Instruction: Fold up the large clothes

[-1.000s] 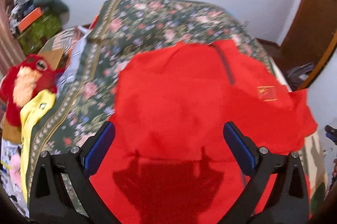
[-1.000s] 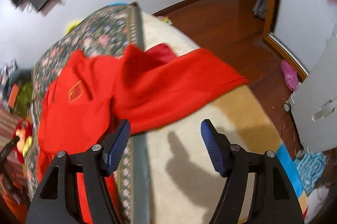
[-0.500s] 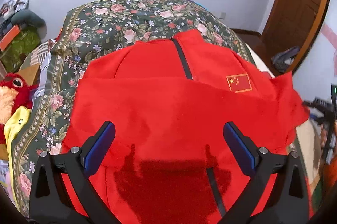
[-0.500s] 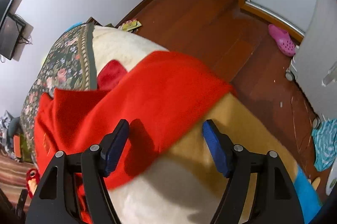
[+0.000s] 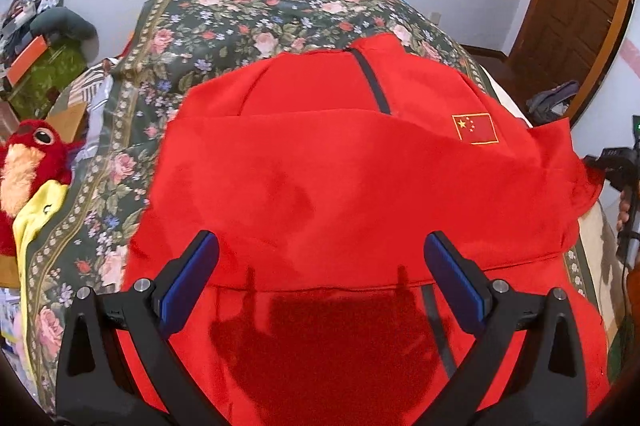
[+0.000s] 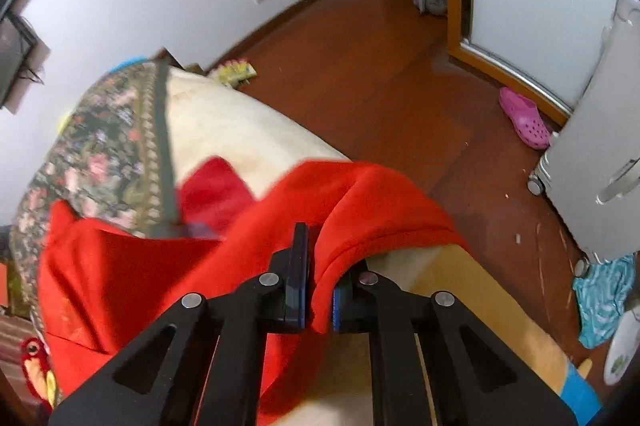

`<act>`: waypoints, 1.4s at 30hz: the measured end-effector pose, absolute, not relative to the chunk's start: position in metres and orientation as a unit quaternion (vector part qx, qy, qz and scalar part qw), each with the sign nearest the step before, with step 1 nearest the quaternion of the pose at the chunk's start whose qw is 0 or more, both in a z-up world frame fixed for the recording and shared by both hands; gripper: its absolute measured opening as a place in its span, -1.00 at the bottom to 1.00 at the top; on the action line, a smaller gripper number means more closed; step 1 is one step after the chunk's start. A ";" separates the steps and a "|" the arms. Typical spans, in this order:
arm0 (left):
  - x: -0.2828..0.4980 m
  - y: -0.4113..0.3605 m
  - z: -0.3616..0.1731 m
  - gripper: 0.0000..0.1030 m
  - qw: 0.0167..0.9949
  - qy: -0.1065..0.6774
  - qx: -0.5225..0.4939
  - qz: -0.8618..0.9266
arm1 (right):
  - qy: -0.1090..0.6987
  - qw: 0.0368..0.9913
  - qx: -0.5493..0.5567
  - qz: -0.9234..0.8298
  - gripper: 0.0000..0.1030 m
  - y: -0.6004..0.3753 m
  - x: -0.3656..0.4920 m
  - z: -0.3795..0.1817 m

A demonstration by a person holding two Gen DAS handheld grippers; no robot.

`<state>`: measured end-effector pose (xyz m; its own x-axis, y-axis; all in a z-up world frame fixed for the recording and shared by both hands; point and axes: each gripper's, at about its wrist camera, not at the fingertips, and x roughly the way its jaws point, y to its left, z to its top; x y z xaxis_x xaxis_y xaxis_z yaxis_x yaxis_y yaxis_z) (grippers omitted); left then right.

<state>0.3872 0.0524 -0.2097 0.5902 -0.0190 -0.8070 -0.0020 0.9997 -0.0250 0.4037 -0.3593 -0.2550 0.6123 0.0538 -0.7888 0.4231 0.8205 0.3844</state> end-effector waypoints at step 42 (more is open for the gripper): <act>0.279 0.144 -0.180 1.00 0.911 0.406 -0.067 0.012 | 0.561 0.797 0.049 0.218 -0.78 -0.055 0.344 -0.238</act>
